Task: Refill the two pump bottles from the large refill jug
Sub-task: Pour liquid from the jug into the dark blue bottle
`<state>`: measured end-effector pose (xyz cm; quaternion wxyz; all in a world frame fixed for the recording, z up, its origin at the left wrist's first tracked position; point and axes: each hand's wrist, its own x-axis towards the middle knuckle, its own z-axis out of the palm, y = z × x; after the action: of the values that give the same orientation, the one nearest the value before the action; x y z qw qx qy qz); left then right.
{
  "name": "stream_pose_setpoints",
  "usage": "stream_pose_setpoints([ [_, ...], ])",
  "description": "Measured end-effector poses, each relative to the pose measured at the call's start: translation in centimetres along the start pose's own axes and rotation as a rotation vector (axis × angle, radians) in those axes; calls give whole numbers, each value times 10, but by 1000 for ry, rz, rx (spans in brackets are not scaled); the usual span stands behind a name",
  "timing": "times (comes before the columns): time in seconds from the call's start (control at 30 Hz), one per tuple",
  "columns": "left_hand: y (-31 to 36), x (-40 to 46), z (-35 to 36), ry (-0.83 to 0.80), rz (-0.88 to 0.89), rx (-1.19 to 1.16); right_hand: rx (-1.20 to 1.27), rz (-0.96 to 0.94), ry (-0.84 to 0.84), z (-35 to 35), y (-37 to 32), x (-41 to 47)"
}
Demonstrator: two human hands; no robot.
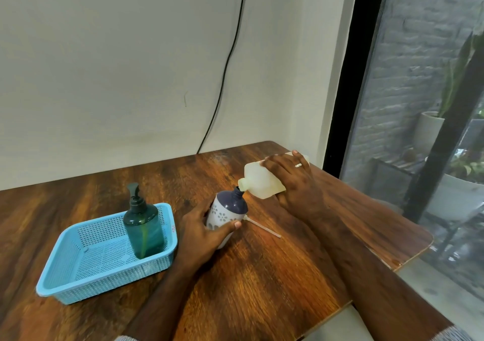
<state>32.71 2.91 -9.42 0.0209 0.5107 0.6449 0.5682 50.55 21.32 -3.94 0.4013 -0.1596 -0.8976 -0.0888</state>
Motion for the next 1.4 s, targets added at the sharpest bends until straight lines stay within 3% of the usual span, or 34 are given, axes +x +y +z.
stream_pose_setpoints([
  [1.4,-8,-1,2,-17,-63,30,-15,-10,3,-4,1,-2],
])
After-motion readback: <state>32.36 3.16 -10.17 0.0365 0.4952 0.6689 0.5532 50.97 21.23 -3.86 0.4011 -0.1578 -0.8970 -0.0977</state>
